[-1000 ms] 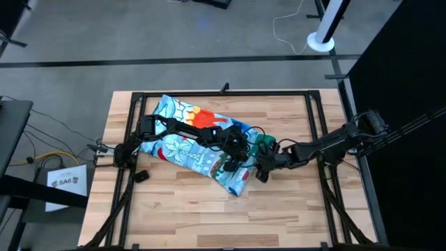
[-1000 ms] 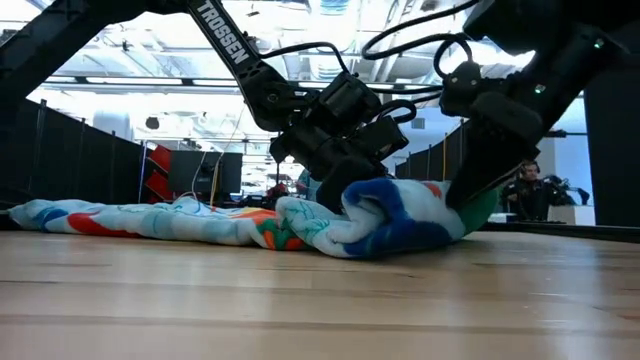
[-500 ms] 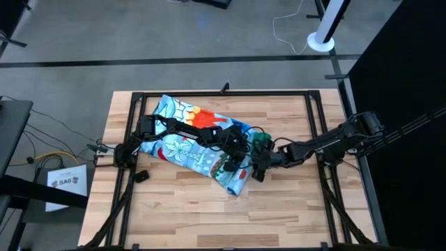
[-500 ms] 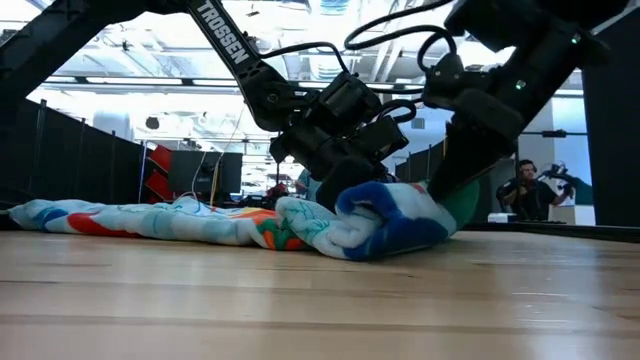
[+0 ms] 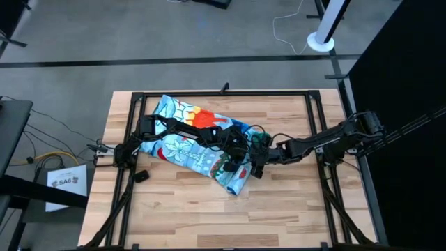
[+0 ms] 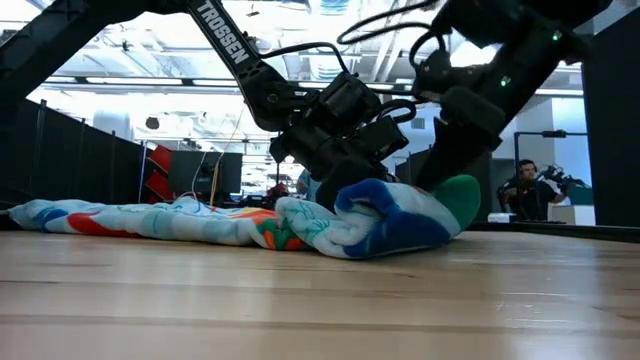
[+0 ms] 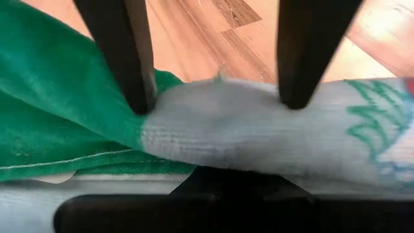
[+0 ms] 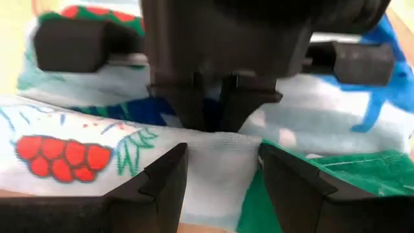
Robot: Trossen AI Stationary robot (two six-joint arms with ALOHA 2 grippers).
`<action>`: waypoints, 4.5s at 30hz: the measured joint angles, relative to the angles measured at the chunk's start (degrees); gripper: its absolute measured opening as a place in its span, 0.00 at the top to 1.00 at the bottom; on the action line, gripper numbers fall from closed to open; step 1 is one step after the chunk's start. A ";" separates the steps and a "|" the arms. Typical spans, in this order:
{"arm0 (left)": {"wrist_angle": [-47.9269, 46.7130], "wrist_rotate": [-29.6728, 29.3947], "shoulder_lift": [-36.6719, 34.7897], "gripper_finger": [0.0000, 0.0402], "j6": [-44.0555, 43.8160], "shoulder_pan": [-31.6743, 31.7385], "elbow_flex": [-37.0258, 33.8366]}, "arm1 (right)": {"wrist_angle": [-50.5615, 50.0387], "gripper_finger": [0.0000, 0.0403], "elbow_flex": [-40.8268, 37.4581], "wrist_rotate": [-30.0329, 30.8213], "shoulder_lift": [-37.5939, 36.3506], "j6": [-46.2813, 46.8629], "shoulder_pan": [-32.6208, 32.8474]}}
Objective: Roll towel
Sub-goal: Roll the multicolor dinosaur print towel
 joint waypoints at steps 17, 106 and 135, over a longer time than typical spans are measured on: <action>-0.25 0.62 -0.05 1.00 -0.31 1.14 -0.10 | 3.31 0.55 -0.35 -1.39 8.28 3.67 0.77; 16.28 -7.39 -10.19 1.00 -17.61 -9.60 -19.74 | -46.04 0.78 19.22 -23.63 13.76 -68.06 -24.14; 14.94 -6.91 -10.21 1.00 -17.64 -9.73 -19.76 | -49.54 0.88 24.92 -28.81 14.85 -67.11 -29.24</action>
